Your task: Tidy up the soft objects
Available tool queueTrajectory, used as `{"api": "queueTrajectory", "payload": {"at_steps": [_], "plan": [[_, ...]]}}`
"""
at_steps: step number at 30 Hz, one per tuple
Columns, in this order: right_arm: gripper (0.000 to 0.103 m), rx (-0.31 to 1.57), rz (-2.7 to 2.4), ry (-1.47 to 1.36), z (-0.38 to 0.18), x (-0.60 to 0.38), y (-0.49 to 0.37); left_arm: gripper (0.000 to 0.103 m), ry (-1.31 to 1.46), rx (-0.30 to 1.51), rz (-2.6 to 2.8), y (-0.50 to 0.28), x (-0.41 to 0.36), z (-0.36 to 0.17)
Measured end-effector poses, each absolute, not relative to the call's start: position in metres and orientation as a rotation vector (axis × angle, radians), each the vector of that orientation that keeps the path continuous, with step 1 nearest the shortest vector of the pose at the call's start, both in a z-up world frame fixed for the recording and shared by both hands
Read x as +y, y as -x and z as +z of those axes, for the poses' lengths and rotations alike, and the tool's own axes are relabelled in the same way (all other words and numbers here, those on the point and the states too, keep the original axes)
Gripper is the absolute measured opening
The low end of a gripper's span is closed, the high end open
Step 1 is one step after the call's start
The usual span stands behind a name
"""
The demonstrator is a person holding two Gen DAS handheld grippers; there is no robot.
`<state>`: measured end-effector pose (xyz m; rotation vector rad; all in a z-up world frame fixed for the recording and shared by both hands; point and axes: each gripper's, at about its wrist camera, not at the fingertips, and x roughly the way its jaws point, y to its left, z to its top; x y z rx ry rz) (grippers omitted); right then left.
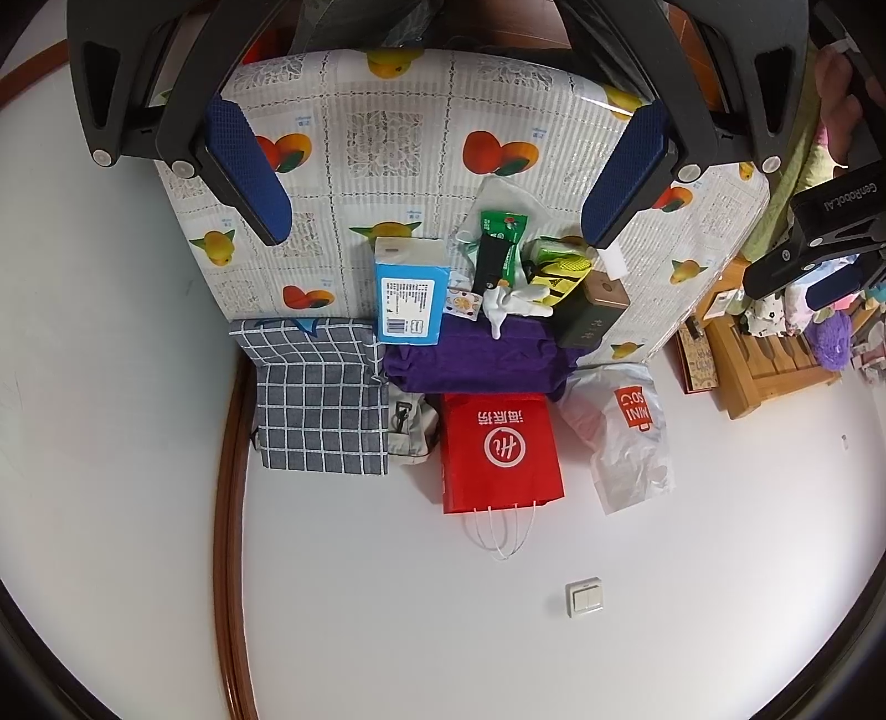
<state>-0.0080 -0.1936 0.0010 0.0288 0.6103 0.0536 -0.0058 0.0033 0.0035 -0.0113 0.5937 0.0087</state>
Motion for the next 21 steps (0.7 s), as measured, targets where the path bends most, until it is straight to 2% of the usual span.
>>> {"api": "queueTrajectory", "payload": {"at_steps": [21], "plan": [[0.103, 0.606, 0.058, -0.034, 0.0014, -0.1915, 0.0117, 0.103, 0.010, 0.595, 0.011, 0.0057, 0.0067, 0.0040]]}}
